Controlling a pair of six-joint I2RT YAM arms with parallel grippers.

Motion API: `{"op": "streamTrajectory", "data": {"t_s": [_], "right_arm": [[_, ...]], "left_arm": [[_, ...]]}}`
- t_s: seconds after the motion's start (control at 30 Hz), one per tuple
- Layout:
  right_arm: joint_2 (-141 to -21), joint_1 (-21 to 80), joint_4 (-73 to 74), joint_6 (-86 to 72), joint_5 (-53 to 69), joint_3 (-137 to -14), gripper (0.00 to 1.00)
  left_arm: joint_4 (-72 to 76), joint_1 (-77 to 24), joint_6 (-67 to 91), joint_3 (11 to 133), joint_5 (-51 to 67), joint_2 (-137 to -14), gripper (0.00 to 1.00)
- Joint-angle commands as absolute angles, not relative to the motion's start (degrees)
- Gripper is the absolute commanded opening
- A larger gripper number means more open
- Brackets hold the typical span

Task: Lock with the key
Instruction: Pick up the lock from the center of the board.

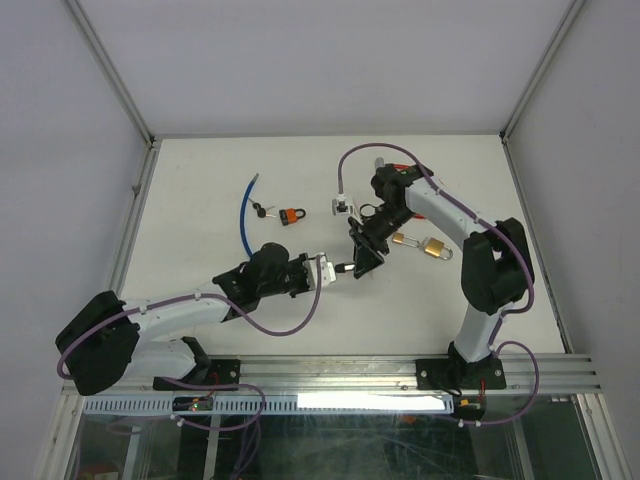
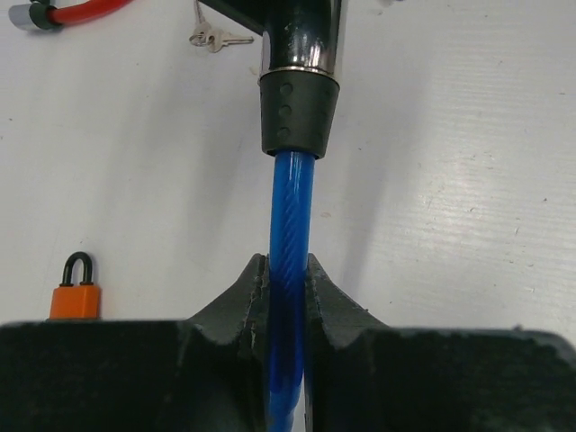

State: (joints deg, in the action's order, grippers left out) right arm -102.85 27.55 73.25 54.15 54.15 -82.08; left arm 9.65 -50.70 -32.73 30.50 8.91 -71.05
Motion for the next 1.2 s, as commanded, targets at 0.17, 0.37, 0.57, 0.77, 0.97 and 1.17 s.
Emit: {"op": "streamTrajectory", "data": {"t_s": [0.17,0.37,0.57,0.77,0.97,1.17], "right_arm": [[-91.86,23.21,74.73,53.14,56.38,-90.49,0.79],[-79.17,17.11,63.98,49.08,56.46,-89.51,0.98],[-64.61,14.24,37.67,40.45,61.33,-71.0,1.0],[-62.38,12.88,25.97,34.76,69.62,-60.24,1.0],[-64.58,12.79,24.43,34.49,72.07,-58.03,1.0],[-63.9,12.75,16.65,29.4,72.6,-54.09,0.99]], "left_arm": [[13.56,-50.92,-30.06,30.47,-1.22,-57.0,0.0],[16.89,-49.93,-28.69,29.03,-8.27,-48.81,0.0],[13.93,-48.41,-23.05,37.68,-7.37,-48.21,0.0],[9.94,-45.93,-21.14,52.68,-9.8,-52.3,0.0],[5.31,-44.28,-23.06,68.46,-10.29,-58.09,0.0],[-0.09,-44.13,-22.94,78.73,-3.68,-61.58,0.0]]}}
